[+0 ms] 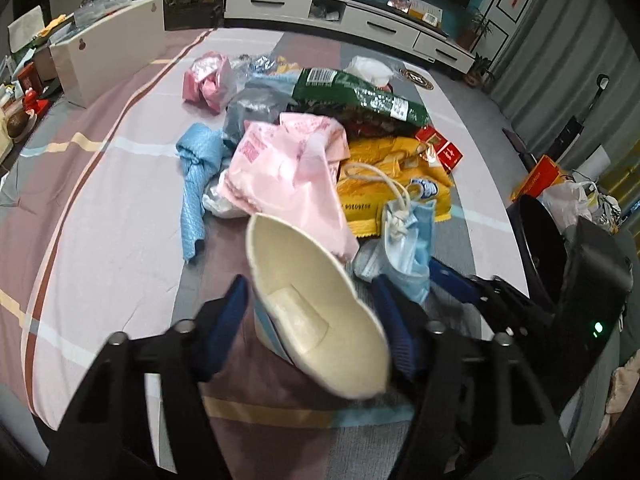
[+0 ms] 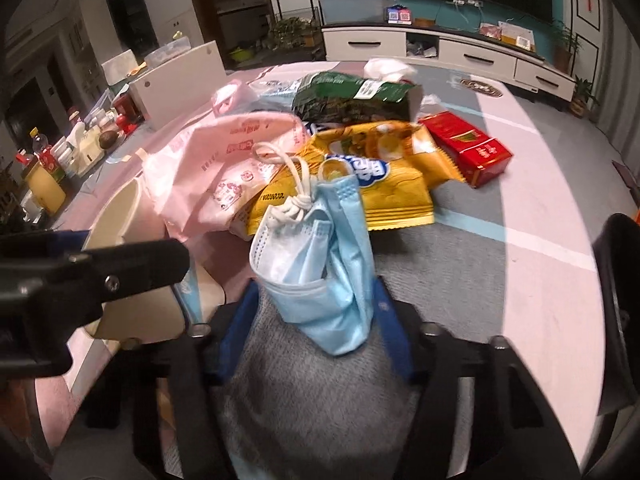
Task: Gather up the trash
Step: 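Grasp the white paper cup with the left tool while the right tool grasps the blue mask, then carry cup and mask to the black bin and open both tools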
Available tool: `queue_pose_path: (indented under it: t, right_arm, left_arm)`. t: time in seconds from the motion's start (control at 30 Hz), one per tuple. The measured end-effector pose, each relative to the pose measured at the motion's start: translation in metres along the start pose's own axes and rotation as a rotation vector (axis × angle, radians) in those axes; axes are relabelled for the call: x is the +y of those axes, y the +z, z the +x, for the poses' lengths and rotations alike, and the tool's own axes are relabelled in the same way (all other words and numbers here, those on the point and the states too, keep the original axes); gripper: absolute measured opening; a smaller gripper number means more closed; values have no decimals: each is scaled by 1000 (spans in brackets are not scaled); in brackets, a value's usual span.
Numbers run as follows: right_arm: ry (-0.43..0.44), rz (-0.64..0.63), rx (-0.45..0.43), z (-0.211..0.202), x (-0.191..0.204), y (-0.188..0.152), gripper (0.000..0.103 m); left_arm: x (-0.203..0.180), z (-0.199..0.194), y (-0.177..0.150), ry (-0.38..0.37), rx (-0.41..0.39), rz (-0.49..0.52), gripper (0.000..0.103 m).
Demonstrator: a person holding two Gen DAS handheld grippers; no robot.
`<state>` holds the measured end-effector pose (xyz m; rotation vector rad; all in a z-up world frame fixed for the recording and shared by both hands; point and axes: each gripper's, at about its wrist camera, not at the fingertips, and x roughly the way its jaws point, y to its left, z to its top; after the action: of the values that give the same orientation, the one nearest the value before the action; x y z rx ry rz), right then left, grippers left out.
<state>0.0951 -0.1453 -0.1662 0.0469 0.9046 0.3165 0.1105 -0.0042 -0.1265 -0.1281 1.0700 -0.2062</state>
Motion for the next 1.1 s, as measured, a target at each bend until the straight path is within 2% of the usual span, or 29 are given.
queue_pose_path:
  t: [0.07, 0.1, 0.13, 0.2, 0.37, 0.5, 0.6, 0.67, 0.8, 0.97, 1.03, 1.1]
  right_arm:
    - [19, 14, -1, -3, -2, -3, 27]
    - [25, 19, -3, -5, -4, -6, 21]
    - [42, 35, -6, -9, -7, -9, 19]
    - [64, 64, -10, -19, -13, -15, 15]
    - [100, 123, -80, -64, -31, -33, 14]
    - [38, 176, -145, -97, -56, -43, 14]
    - [-41, 246, -194, -120, -85, -51, 14]
    - [-101, 294, -241, -139, -108, -58, 14]
    - [-187, 394, -306, -165, -150, -74, 14]
    - [-272, 513, -331, -176, -204, -95, 14]
    - [-291, 531, -315, -172, -219, -100, 14]
    - [-311, 541, -303, -167, -229, -104, 16]
  left_arm:
    - [4, -4, -3, -1, -4, 2, 51]
    - [5, -6, -5, -7, -5, 4, 34]
    - [7, -9, -7, -20, -4, 5, 30]
    - [9, -15, -11, -31, -11, 12, 29]
    - [3, -42, -21, -88, -48, 48, 26]
    - [-22, -58, -19, -132, -78, 107, 30]
    - [-55, -59, -12, -172, -98, 171, 32]
    - [-87, -54, -4, -245, -98, 222, 32]
    - [-149, -38, 10, -337, -100, 312, 33]
    - [-232, -8, 25, -418, -94, 388, 33]
    - [-267, 10, 31, -470, -58, 406, 33]
    - [-293, 27, 33, -482, -38, 426, 34]
